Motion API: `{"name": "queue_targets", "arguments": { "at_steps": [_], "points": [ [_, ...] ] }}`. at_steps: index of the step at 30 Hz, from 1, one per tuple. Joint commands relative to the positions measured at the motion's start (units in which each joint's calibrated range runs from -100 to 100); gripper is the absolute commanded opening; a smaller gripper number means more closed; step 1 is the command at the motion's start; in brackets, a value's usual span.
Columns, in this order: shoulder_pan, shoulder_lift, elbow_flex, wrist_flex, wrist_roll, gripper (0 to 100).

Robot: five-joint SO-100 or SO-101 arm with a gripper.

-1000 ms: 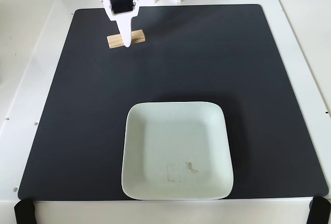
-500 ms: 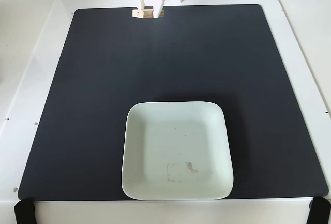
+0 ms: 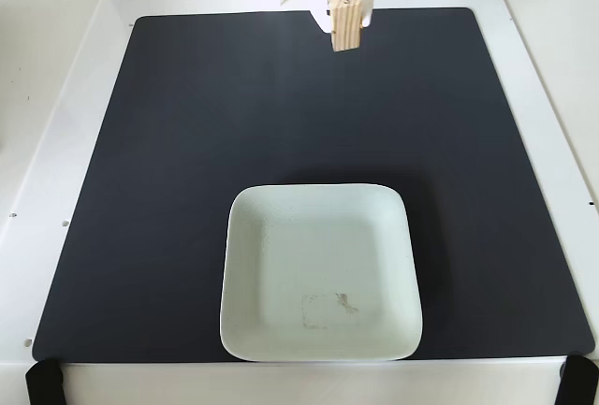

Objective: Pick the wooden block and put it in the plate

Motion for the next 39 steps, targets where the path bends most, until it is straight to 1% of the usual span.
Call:
{"name": "queue_targets", "arguments": {
  "at_steps": [1, 5, 7, 9, 14, 17, 21, 25, 30, 36, 37, 38, 39],
  "points": [
    [-1.13, 14.78, -8.22, -8.29, 0.17, 1],
    [-0.57, 33.17, -19.92, -14.03, 0.54, 1],
    [-0.35, 42.07, -25.41, -16.42, 2.30, 1],
    [0.33, 49.70, -30.18, -19.24, 2.94, 1],
    [2.90, 65.04, -40.88, -28.17, 3.16, 1],
    [5.59, 71.73, -46.37, -31.44, 3.16, 1],
    [8.50, 78.43, -54.29, -31.00, 3.05, 1],
    [9.40, 83.51, -59.78, -31.00, 3.21, 1],
    [11.41, 85.12, -61.22, -31.00, 3.26, 1],
    [11.64, 85.21, -61.22, -31.00, 3.05, 1],
    [11.64, 85.21, -61.22, -31.00, 2.73, 3],
    [11.64, 85.21, -61.31, -31.00, 2.25, 8],
    [11.75, 85.21, -61.49, -31.09, 1.39, 15]
  ]
}}
